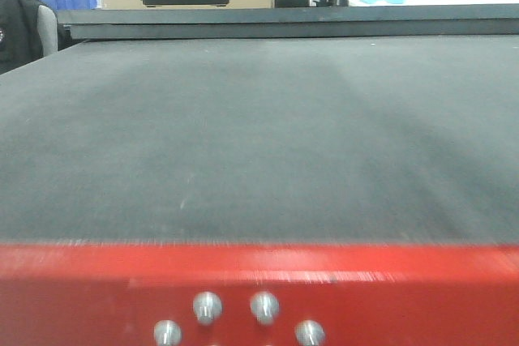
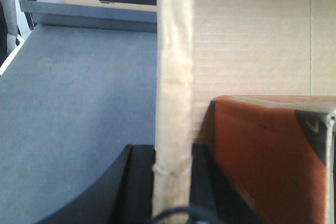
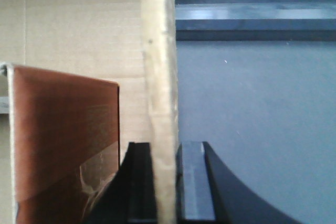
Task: Stack two boxes on right shelf middle
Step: 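Hold the boxes with both grippers while backing away from the table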
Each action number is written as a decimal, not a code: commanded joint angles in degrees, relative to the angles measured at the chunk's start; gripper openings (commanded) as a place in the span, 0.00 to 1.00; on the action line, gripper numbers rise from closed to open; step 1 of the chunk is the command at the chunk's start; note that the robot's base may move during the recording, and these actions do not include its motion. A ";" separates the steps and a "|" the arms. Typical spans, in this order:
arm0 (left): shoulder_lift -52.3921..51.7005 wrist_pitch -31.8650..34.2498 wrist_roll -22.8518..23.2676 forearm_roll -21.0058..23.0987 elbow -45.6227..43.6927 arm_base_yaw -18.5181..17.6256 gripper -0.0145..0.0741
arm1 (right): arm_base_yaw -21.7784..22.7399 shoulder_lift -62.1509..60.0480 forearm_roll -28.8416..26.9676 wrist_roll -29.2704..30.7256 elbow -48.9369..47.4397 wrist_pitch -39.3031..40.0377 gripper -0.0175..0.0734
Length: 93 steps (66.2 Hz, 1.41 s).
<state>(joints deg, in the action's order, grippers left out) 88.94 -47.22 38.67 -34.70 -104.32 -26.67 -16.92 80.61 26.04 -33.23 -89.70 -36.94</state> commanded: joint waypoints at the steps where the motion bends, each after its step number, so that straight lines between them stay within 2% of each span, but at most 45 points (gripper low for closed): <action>1: -0.98 1.13 0.33 -2.57 -0.75 0.80 0.04 | 0.84 -0.82 2.71 -0.37 -1.09 1.84 0.01; 93: -0.98 1.13 0.33 -2.57 -0.75 0.80 0.04 | 0.84 -0.82 2.71 -0.37 -1.09 1.84 0.01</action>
<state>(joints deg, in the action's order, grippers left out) 88.94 -47.21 38.67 -34.70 -104.32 -26.54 -16.92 80.61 26.04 -33.23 -89.70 -36.83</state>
